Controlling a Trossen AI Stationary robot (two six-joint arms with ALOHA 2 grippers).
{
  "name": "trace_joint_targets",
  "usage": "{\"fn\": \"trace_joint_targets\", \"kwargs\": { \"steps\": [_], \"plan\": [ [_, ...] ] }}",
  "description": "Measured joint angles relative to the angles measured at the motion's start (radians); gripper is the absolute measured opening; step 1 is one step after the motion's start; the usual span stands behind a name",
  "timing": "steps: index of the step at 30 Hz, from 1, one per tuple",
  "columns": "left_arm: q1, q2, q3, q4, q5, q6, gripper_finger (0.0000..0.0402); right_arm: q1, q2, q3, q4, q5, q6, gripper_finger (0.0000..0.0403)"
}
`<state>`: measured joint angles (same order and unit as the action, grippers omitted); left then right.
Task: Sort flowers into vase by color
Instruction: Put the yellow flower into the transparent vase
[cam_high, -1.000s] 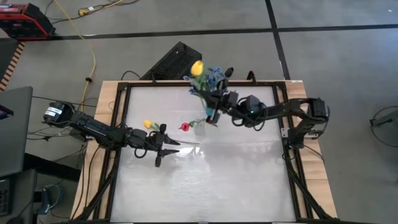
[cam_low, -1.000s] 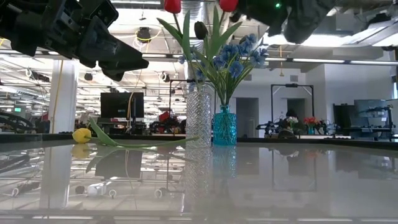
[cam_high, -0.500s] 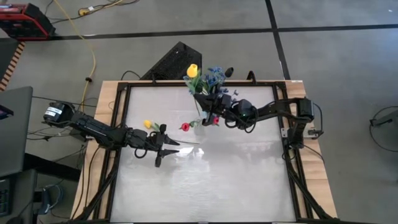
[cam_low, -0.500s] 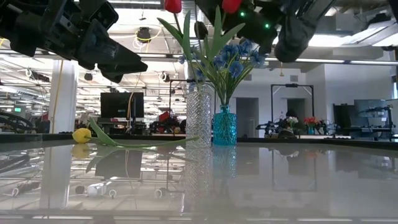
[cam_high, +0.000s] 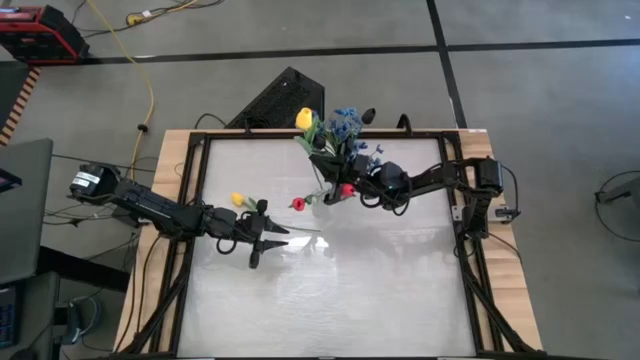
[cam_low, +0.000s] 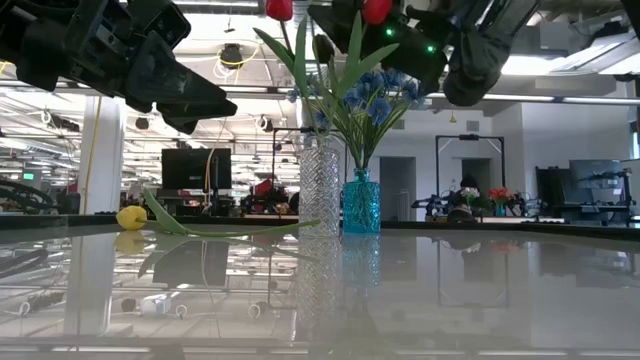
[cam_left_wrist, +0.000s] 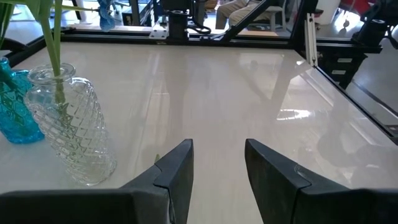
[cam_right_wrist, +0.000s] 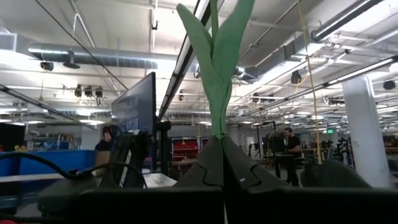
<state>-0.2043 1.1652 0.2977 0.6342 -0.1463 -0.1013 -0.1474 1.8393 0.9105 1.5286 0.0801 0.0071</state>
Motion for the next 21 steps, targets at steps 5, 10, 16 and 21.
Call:
{"fn": "trace_joint_targets", "kwargs": {
  "steps": [5,10,16,21],
  "plan": [
    [0.0,0.0,0.0,0.001,0.0,-0.001,0.0132,0.005,0.022,-0.001,0.021,0.001,-0.003,0.0014],
    [0.0,0.0,0.0,0.003,0.0,-0.013,0.0132,-0.004,0.101,0.004,0.034,0.001,0.047,0.0014],
    [0.0,0.0,0.0,0.0,0.0,-0.013,0.0132,-0.006,0.11,0.009,0.038,0.001,0.037,0.0014],
    [0.0,0.0,0.0,0.0,0.0,-0.002,0.0132,-0.006,0.11,0.009,0.039,0.001,0.033,0.0014]
  ]
}}
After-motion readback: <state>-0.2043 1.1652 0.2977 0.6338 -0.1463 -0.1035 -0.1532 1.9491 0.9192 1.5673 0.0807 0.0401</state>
